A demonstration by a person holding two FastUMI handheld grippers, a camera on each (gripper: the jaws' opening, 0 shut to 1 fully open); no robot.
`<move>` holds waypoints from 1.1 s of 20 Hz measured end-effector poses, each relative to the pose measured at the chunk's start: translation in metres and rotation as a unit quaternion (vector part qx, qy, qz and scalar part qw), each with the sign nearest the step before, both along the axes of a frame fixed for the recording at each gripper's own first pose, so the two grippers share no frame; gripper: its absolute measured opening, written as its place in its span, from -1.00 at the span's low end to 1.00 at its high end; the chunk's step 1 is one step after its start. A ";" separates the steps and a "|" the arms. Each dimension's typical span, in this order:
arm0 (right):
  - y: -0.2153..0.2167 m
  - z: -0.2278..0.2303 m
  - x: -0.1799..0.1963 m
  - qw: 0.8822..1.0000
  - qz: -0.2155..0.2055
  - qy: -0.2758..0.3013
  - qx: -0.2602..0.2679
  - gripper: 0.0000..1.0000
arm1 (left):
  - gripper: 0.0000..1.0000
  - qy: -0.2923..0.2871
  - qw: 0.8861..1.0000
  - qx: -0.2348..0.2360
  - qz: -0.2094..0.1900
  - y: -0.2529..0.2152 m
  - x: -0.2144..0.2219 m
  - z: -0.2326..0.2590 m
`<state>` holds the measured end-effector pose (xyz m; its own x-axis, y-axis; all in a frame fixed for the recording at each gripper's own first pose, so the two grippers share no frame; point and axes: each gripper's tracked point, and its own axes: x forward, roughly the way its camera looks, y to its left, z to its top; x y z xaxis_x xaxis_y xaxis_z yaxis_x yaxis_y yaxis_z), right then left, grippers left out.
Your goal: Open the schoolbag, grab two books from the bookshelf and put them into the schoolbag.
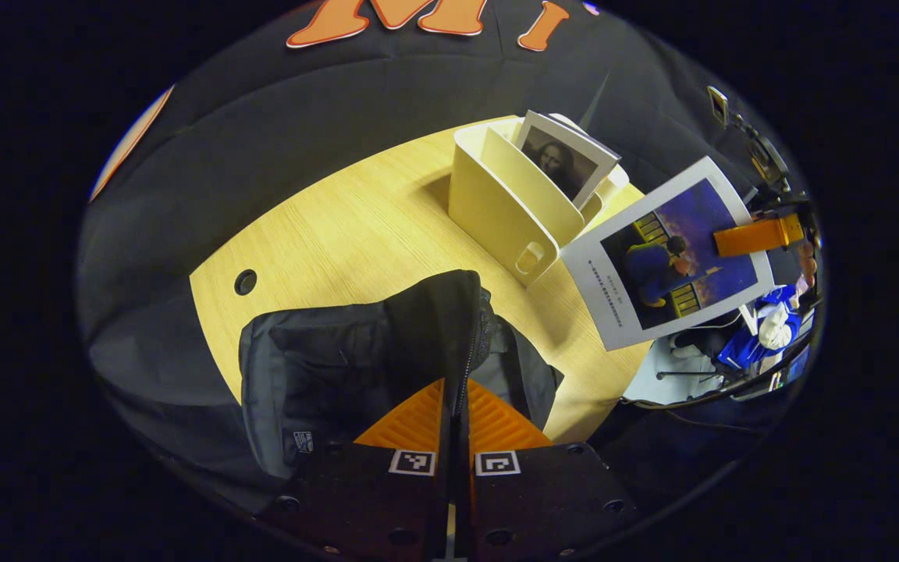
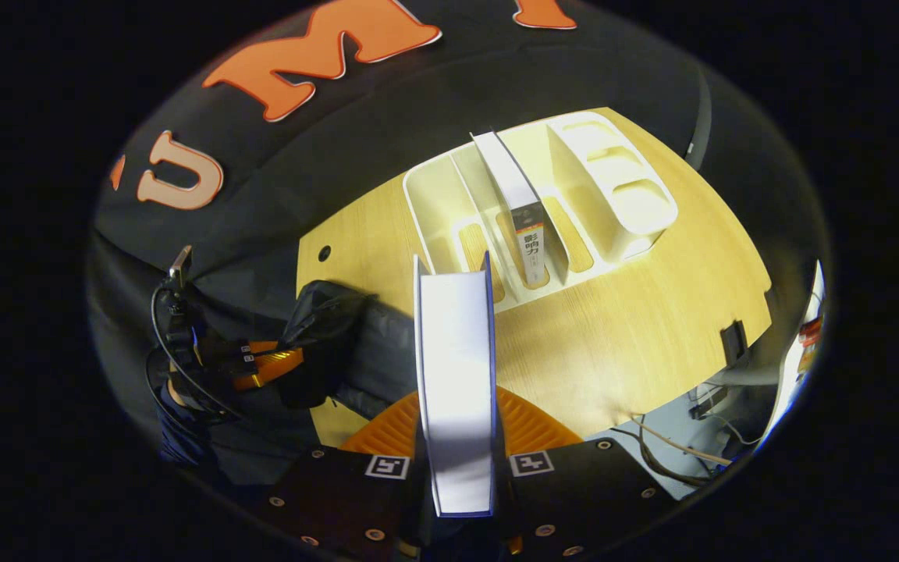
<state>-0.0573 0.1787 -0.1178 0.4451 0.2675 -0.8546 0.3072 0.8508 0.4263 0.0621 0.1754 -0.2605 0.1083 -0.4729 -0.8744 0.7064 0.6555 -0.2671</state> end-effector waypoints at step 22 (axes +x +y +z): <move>0.179 -0.101 0.069 0.967 0.020 -0.062 0.248 -0.40 | -0.92 -0.004 0.998 -0.054 0.028 -0.024 -0.006 0.008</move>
